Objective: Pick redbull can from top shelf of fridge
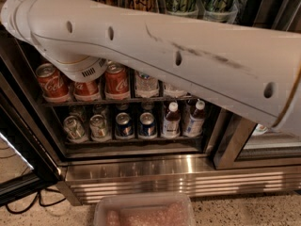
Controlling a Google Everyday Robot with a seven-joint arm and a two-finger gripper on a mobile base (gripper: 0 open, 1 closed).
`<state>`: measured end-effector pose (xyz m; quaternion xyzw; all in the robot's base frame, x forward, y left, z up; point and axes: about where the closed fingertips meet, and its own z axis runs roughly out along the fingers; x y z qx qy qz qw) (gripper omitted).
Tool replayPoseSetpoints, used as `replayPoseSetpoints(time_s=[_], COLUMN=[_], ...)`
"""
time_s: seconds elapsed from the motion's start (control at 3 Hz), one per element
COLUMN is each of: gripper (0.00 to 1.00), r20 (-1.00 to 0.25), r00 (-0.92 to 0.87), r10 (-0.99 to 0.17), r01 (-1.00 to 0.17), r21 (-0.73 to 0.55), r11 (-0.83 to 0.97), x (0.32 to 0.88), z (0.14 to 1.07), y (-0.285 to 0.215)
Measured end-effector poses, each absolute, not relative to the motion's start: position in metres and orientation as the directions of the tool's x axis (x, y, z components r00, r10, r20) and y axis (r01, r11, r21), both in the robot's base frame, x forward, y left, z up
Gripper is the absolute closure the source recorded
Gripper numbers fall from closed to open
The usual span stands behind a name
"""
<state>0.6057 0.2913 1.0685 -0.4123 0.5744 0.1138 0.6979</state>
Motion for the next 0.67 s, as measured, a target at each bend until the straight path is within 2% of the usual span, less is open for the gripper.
replayPoseSetpoints(time_s=[0.33,0.67], gripper=[1.00,1.00], r20=[-0.896,-0.896], r00=[0.314,0.314], r10=[-0.315,-0.315], r01=[-0.633,-0.633], r21=[-0.445,-0.445], r11=[0.634,0.634], x=[0.6057,0.6057], z=[1.0685,1.0687], y=[0.2913,0.2913])
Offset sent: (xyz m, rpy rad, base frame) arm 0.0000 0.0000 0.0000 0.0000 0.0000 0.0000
